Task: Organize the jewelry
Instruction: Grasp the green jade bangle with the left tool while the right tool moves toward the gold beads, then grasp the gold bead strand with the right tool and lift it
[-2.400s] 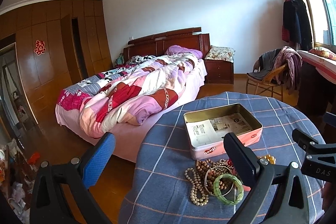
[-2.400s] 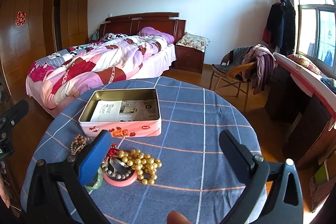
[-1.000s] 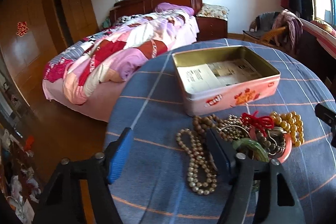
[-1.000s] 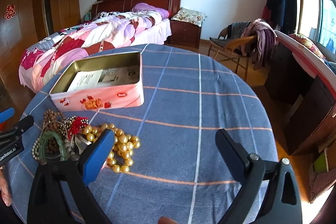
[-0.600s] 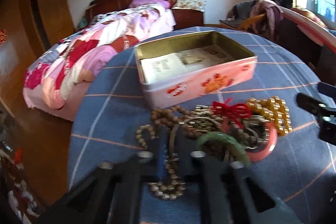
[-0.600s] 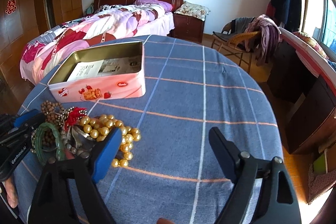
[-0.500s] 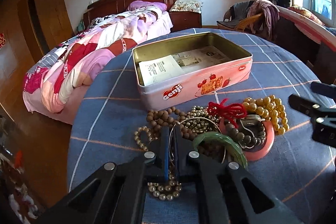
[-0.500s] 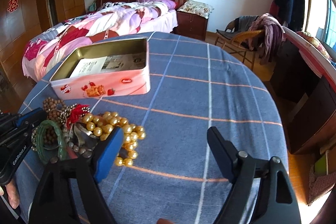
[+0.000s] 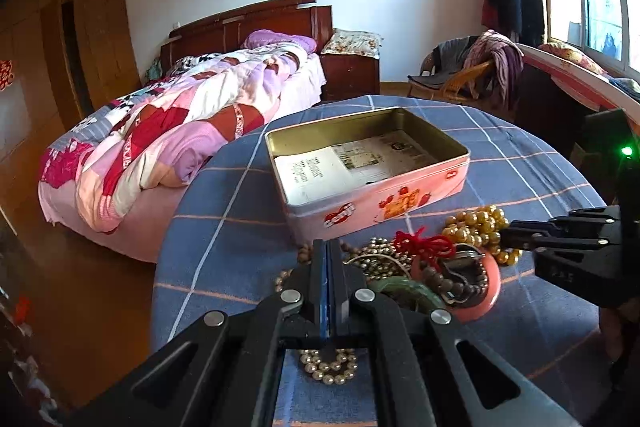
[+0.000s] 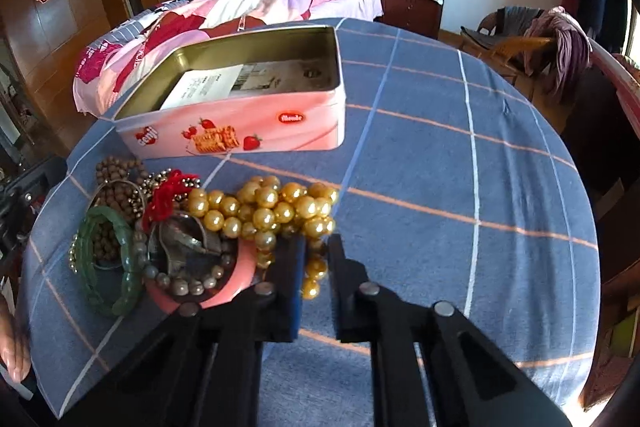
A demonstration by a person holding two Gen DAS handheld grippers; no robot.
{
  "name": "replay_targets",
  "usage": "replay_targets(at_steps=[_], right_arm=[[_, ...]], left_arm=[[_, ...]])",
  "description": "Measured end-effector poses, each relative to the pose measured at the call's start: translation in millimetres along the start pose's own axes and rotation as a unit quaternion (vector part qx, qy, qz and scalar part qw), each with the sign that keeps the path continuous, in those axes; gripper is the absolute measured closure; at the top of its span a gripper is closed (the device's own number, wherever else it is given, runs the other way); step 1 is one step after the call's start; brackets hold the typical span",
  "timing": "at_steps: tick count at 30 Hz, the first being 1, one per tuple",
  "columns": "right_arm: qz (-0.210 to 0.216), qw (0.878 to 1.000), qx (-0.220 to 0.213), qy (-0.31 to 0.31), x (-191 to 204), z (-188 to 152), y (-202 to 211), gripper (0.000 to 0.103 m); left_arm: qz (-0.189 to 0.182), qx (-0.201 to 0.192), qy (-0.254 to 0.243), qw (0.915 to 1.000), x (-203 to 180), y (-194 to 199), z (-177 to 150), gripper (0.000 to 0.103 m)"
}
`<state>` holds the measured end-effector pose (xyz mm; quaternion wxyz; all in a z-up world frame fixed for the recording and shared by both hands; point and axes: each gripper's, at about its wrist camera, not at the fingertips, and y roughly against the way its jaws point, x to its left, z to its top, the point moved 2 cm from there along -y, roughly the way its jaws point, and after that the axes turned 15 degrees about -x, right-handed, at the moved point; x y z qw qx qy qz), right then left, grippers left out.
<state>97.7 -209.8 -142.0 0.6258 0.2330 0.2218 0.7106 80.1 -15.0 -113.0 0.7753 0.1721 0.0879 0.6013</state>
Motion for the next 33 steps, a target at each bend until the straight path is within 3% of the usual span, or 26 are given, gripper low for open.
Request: replay_targets(at_steps=[4,5,6,8,9,11,13,15,17,19,24,33], right_arm=[[-0.006,1.000,-0.007,-0.002,-2,-1,5,0.089],[-0.008,1.000,-0.009,0.000,-2,-1,7,0.089],[-0.010,1.000,-0.011,0.001,-2,1,7,0.089],[-0.010,1.000,-0.017,-0.003,-3,4,8,0.082],[-0.009,1.000,-0.019,-0.007,-4,5,9,0.065],[-0.007,1.000,-0.025,-0.010,-6,7,11,0.054],[-0.011,1.000,-0.025,-0.006,-6,7,10,0.054],[-0.014,1.000,-0.026,-0.005,-6,7,9,0.054],[-0.018,0.999,-0.027,-0.001,-5,6,9,0.054],[-0.019,0.999,-0.028,0.002,-4,6,9,0.054],[-0.013,1.000,-0.027,0.004,-2,3,9,0.054],[-0.020,0.999,-0.034,-0.008,-12,7,12,0.054]], left_arm=[[0.009,0.014,0.010,0.9998,3,-2,-3,0.098],[0.009,0.021,0.012,0.9997,3,-3,-4,0.080],[0.011,0.022,0.013,0.9996,2,-3,-6,0.049],[0.024,0.016,0.012,0.9995,2,-1,-7,0.023],[0.022,0.005,0.012,0.9997,0,3,-6,0.023],[0.022,0.008,-0.004,0.9997,-6,3,-7,0.023],[0.042,0.024,-0.033,0.9983,-10,-3,-12,0.026],[0.039,0.045,-0.036,0.9975,-13,-8,-20,0.056],[0.028,0.060,-0.032,0.9973,-15,-10,-25,0.067],[0.025,0.059,-0.040,0.9971,-21,-10,-27,0.072],[0.011,0.060,-0.046,0.9971,-26,-12,-30,0.098],[0.002,0.005,-0.030,0.9995,-19,14,-2,0.098]])
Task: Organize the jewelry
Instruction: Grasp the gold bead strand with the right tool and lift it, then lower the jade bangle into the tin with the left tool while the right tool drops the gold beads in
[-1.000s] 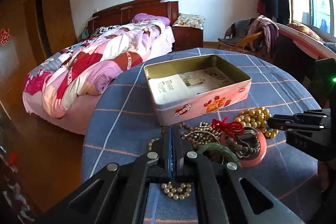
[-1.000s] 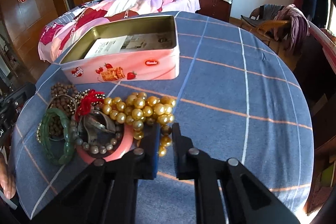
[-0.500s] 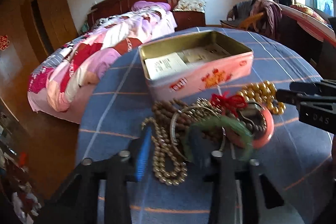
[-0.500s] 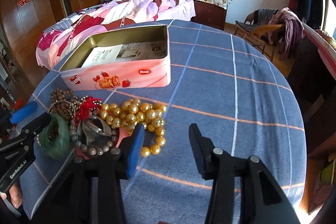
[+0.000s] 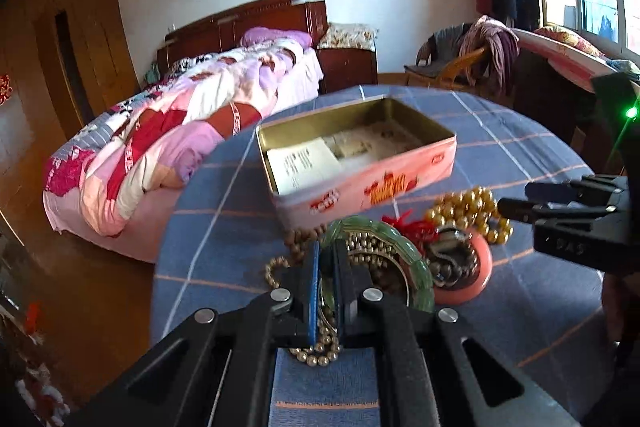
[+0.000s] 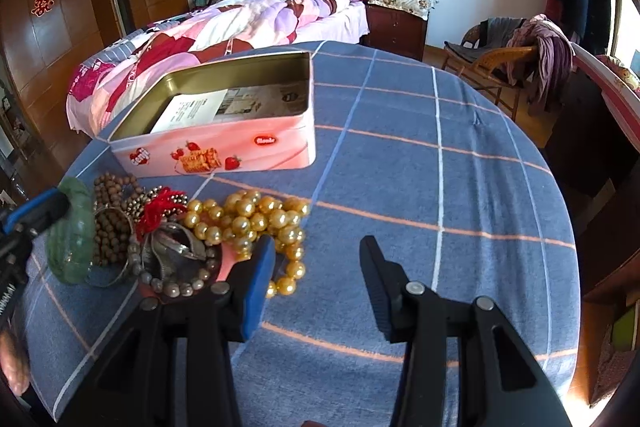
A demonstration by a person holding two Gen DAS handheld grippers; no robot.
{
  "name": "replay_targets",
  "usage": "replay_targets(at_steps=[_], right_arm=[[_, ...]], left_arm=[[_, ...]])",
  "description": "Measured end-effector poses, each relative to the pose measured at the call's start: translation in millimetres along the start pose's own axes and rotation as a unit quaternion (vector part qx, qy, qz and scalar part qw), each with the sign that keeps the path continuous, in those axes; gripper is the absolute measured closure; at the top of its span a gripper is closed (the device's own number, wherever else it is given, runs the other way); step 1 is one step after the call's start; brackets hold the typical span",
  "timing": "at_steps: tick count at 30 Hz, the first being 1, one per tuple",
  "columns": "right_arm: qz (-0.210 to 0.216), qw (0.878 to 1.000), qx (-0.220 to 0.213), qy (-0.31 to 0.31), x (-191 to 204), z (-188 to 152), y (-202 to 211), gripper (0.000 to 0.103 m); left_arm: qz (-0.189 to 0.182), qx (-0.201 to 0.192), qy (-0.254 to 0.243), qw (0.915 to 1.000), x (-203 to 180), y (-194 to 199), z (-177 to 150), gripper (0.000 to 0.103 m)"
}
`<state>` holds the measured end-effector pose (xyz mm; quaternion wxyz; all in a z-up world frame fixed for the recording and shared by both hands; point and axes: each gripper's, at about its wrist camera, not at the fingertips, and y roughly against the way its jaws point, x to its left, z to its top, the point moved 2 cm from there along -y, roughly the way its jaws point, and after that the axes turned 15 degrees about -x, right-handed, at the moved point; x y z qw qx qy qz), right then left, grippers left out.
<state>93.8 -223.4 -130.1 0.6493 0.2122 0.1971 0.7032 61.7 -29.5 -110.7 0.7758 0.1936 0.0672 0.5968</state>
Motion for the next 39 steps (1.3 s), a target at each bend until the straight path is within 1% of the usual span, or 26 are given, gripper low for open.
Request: replay_targets(at_steps=[5,8,10,12,16,17,18,19,20,21,24,27,31,39], right_arm=[[0.008,1.000,0.000,0.007,4,5,-3,0.054],[0.014,1.000,-0.001,0.008,9,10,-8,0.054],[0.019,1.000,-0.002,0.007,12,15,-12,0.050],[0.025,1.000,0.000,0.007,15,17,-17,0.049],[0.040,0.998,0.040,-0.003,15,9,-39,0.050],[0.053,0.997,0.049,-0.014,14,7,-41,0.053],[0.056,0.997,0.048,-0.017,13,8,-40,0.062],[0.059,0.997,0.049,-0.019,12,8,-38,0.065],[0.059,0.997,0.046,-0.016,12,8,-36,0.069],[0.058,0.997,0.044,-0.013,12,7,-34,0.078],[0.055,0.998,0.034,-0.010,11,7,-25,0.079],[0.051,0.999,0.014,-0.005,10,10,-13,0.079],[0.047,0.999,-0.016,0.002,11,22,0,0.079],[0.047,0.998,-0.042,0.014,11,45,10,0.079]], left_arm=[[0.006,-0.013,-0.004,0.9999,4,3,13,0.098],[0.012,-0.007,-0.003,0.9999,8,-3,16,0.098],[0.012,-0.001,0.004,0.9999,12,-7,17,0.098],[0.015,0.001,0.006,0.9999,15,-9,17,0.098],[0.015,0.001,0.006,0.9999,18,-10,17,0.098],[0.016,0.000,0.007,0.9999,19,-10,17,0.098],[0.016,0.000,0.007,0.9998,20,-9,18,0.098],[0.017,-0.001,0.008,0.9998,22,-9,18,0.098],[0.017,-0.002,0.008,0.9998,23,-9,18,0.098],[0.016,-0.003,0.008,0.9998,23,-9,20,0.098],[0.013,-0.006,0.013,0.9998,28,-6,25,0.098],[0.018,-0.016,0.008,0.9997,31,-3,33,0.098],[0.017,-0.025,0.002,0.9995,34,0,43,0.098],[0.002,-0.026,-0.008,0.9996,34,-6,60,0.098]])
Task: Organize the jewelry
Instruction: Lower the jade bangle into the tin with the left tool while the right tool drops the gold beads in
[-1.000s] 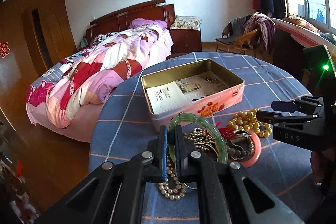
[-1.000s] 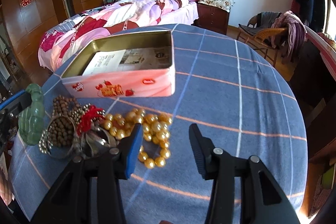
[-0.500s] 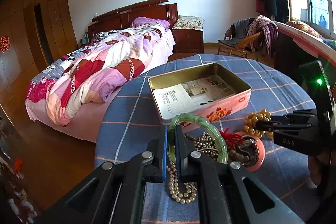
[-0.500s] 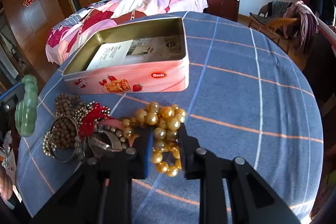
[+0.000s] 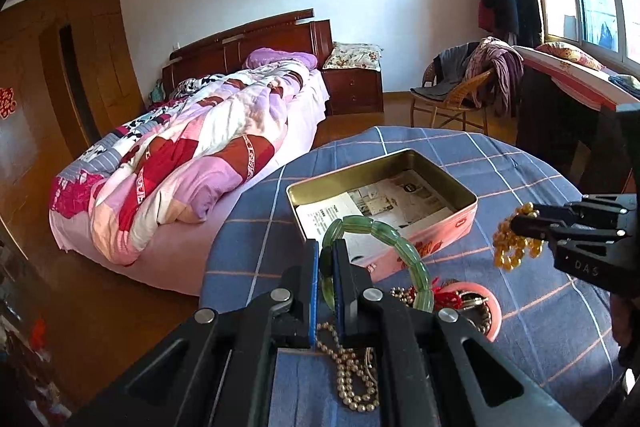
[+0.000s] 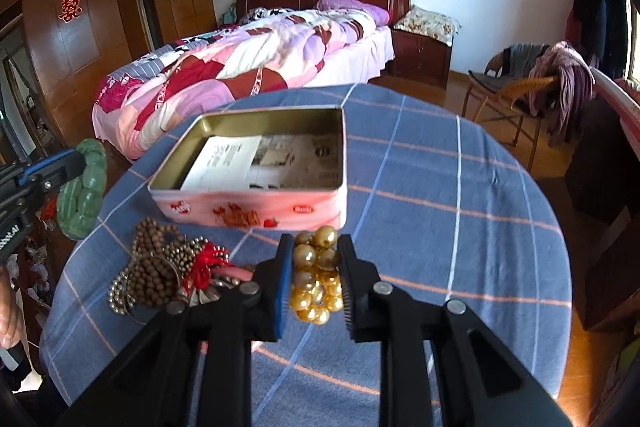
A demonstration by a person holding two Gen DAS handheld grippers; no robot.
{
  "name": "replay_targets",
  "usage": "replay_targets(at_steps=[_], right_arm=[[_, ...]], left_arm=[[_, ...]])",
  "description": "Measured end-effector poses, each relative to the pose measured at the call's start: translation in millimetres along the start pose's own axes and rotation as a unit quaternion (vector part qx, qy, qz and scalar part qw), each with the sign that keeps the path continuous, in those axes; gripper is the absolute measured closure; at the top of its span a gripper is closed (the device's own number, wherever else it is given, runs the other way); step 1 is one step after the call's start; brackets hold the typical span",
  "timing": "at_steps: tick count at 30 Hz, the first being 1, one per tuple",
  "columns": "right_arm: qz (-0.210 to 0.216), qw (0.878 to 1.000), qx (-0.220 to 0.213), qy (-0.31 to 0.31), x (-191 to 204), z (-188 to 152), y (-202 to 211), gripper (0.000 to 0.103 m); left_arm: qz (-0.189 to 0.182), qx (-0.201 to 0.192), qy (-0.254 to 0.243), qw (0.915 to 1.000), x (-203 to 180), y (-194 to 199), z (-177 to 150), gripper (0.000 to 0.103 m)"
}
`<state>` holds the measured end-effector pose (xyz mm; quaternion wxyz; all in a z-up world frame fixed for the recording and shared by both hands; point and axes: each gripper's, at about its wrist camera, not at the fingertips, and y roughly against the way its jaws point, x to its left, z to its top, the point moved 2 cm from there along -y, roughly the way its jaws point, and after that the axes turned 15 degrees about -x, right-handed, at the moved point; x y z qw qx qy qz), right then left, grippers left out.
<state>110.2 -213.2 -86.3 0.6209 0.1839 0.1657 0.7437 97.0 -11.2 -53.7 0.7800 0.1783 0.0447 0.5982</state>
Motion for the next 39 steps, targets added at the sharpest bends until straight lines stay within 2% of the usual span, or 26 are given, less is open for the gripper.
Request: replay_targets(at_steps=[8,17,26,39], right_arm=[[0.007,1.000,-0.015,0.008,0,24,-4,0.079],[0.016,0.999,-0.031,0.024,5,53,-17,0.079],[0.025,0.999,-0.038,0.029,12,78,-46,0.079],[0.018,0.999,-0.006,0.036,14,69,-97,0.079]], left_arm=[[-0.011,0.003,-0.007,0.9999,4,-16,13,0.098],[0.002,0.000,-0.021,0.9998,11,-45,27,0.098],[0.022,0.006,-0.012,0.9997,22,-87,32,0.098],[0.027,0.025,-0.012,0.9992,14,-133,25,0.098]])
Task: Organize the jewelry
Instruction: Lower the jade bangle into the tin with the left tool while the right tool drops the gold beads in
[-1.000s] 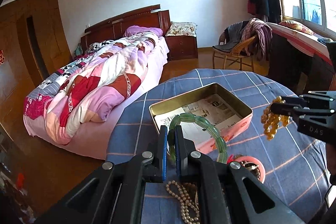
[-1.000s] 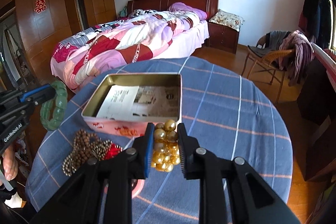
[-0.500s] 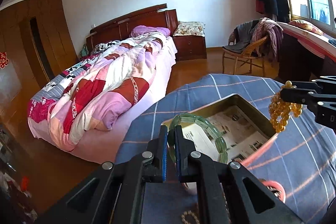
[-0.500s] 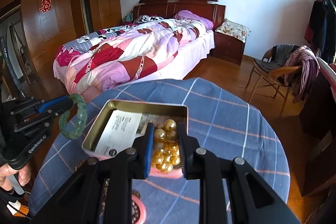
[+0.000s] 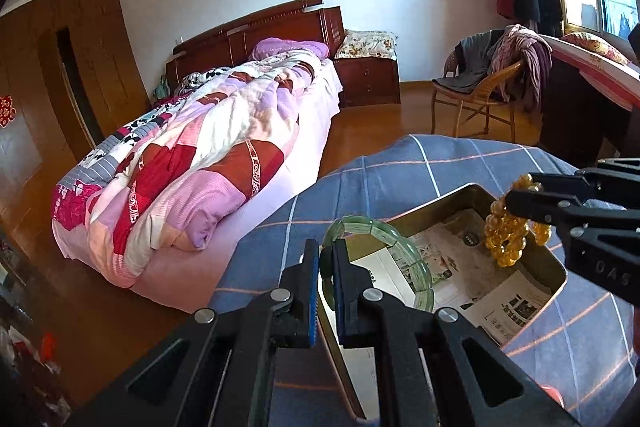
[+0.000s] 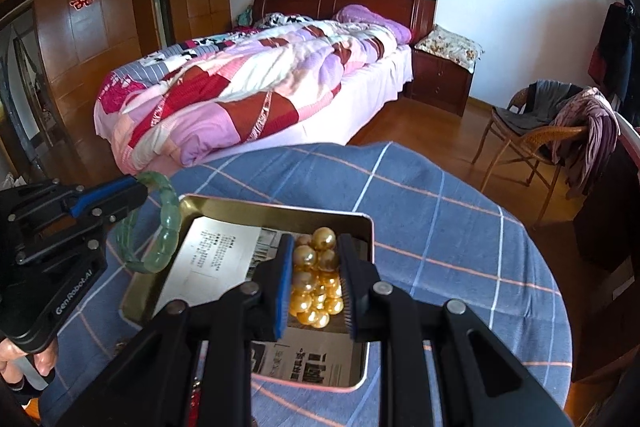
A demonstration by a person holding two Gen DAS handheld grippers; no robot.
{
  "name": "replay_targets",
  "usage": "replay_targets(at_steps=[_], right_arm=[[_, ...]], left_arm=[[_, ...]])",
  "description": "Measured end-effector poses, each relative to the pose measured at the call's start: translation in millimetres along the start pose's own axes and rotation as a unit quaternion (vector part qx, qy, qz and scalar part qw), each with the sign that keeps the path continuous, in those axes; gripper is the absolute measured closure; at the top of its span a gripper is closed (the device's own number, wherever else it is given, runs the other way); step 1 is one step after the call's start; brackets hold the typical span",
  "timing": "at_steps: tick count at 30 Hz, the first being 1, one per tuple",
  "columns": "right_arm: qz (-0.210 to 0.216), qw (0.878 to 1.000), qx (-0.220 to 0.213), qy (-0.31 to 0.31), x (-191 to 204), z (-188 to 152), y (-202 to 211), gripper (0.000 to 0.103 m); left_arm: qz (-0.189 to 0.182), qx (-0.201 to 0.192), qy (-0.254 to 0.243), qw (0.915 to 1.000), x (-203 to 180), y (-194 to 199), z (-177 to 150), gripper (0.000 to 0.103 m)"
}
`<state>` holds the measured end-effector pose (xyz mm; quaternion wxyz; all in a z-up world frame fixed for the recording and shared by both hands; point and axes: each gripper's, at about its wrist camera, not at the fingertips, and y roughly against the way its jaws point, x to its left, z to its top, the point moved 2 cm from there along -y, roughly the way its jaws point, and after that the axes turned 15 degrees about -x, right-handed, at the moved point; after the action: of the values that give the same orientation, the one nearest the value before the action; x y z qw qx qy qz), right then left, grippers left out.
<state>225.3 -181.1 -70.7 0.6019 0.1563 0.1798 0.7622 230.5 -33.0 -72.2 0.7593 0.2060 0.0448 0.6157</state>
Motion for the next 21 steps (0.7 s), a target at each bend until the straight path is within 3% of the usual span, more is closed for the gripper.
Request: replay_targets(at_steps=[13,14,15,16,17,18,21], right_arm=[[-0.021,0.999,0.031,0.018,0,-22,-23,0.076],[-0.024,0.999,0.033,0.021,0,-23,-24,0.065],[-0.029,0.999,0.036,0.025,0,-25,-25,0.053],[-0.037,0.998,0.037,0.030,1,-27,-25,0.051],[-0.042,0.998,0.039,0.034,1,-29,-26,0.051],[-0.051,0.997,0.041,0.042,1,-31,-26,0.051],[-0.077,0.994,0.050,0.061,0,-36,-27,0.051]], left_arm=[[0.004,0.020,-0.001,0.9998,-4,-23,-17,0.093],[0.003,0.022,-0.005,0.9997,-6,-23,-17,0.087],[0.005,0.022,-0.009,0.9997,-7,-23,-18,0.072],[0.009,0.021,-0.012,0.9997,-7,-23,-19,0.060],[0.016,0.019,-0.013,0.9996,-6,-23,-20,0.037],[0.026,0.011,-0.010,0.9996,-4,-21,-21,0.029],[0.023,0.016,-0.006,0.9996,-1,-20,-26,0.030]])
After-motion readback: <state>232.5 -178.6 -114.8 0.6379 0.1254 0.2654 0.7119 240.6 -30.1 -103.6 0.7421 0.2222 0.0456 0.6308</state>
